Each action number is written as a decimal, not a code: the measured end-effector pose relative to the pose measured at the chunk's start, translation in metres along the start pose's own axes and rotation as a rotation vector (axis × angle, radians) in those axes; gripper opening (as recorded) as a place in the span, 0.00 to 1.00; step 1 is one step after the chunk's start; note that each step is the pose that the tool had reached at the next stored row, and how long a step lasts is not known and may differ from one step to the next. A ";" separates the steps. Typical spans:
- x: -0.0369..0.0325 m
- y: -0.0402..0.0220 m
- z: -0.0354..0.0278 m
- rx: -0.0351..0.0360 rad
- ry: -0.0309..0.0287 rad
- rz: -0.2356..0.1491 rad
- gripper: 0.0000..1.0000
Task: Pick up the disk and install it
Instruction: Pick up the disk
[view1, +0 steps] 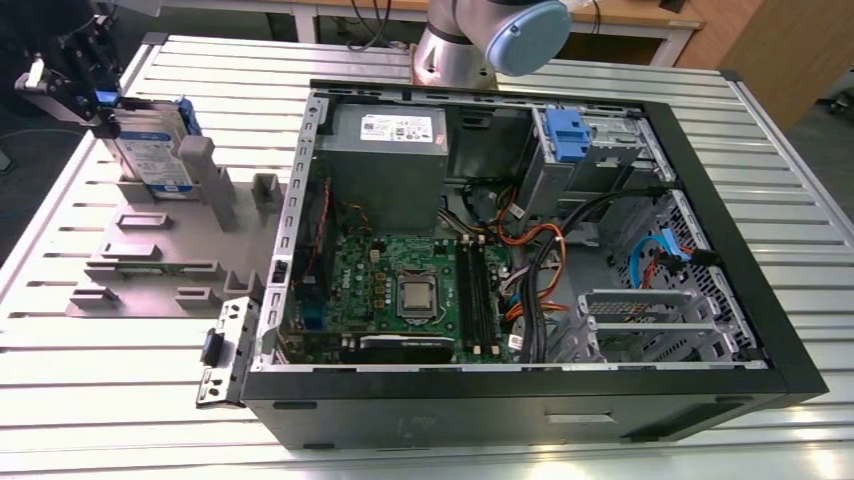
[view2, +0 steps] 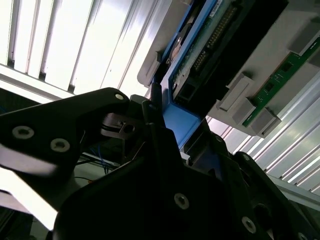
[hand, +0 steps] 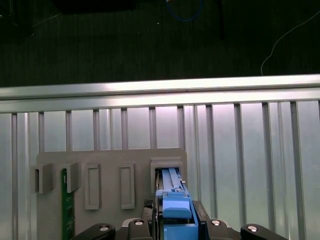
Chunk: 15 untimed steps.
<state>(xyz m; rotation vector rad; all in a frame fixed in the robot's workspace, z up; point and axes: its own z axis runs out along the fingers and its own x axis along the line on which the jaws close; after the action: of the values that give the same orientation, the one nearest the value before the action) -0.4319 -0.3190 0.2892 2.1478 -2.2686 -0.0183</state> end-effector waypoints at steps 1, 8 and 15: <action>0.0000 0.0000 0.0000 0.0000 0.0000 0.000 0.42; -0.0002 0.0000 0.0000 0.0000 0.0000 0.000 0.37; -0.0003 0.0000 0.0001 0.0000 0.0000 0.000 0.37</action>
<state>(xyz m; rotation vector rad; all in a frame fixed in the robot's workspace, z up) -0.4319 -0.3188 0.2891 2.1479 -2.2686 -0.0184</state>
